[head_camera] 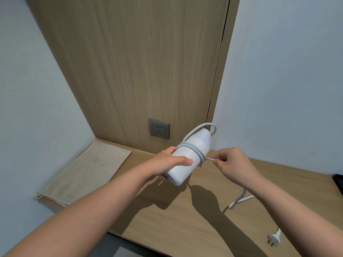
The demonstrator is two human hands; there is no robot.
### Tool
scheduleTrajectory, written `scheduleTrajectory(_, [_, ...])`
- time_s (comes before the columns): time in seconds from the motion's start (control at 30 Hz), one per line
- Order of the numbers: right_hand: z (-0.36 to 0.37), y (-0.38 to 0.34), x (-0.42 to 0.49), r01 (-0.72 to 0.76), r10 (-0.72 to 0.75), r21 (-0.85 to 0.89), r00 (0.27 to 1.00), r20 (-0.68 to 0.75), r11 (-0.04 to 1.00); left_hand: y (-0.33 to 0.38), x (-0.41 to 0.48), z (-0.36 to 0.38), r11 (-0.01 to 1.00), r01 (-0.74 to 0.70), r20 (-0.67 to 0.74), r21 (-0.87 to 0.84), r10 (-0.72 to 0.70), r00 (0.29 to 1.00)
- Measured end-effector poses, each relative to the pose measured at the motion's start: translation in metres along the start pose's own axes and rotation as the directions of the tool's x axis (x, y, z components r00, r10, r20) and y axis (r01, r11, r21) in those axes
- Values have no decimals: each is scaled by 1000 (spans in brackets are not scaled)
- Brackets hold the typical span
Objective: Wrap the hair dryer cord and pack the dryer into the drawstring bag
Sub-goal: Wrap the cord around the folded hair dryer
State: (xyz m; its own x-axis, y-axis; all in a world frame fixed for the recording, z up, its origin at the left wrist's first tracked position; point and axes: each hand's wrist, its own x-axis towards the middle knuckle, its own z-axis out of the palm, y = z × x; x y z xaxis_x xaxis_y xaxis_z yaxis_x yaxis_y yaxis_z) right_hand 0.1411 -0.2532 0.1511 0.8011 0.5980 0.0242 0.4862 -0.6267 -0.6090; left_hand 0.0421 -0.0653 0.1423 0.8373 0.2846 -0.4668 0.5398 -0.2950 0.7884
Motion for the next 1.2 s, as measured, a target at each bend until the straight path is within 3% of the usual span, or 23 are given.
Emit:
scheduleTrajectory(0.13, [8, -15, -8, 153, -142, -160, 987, 80, 975, 4, -1, 5, 996, -25, -60, 87, 30, 998])
scheduleTrajectory(0.27, [9, -18, -11, 219, -186, -232, 970, 153, 948, 7, -7, 4, 982, -52, -88, 180, 69, 994])
scheduleTrajectory(0.47, [3, -22, -10, 143, -48, -363, 965, 257, 921, 9, -15, 7, 870, -49, -196, 490, 164, 967])
scheduleTrajectory(0.6, [3, -21, -14, 175, 1, -470, 937, 350, 865, 6, -16, 14, 776, -43, -194, 629, 210, 958])
scheduleTrajectory(0.8, [0, -22, -16, 202, -1, -471, 920, 392, 859, 8, -8, 16, 745, -49, -194, 666, 236, 952])
scheduleTrajectory(1.07, [10, -28, -3, 229, 11, -488, 898, 440, 843, 2, 9, 10, 836, -7, -140, 549, 101, 985])
scheduleTrajectory(1.2, [8, -35, 2, 255, 29, -490, 866, 500, 834, -2, 10, 14, 732, -6, -139, 681, 137, 981])
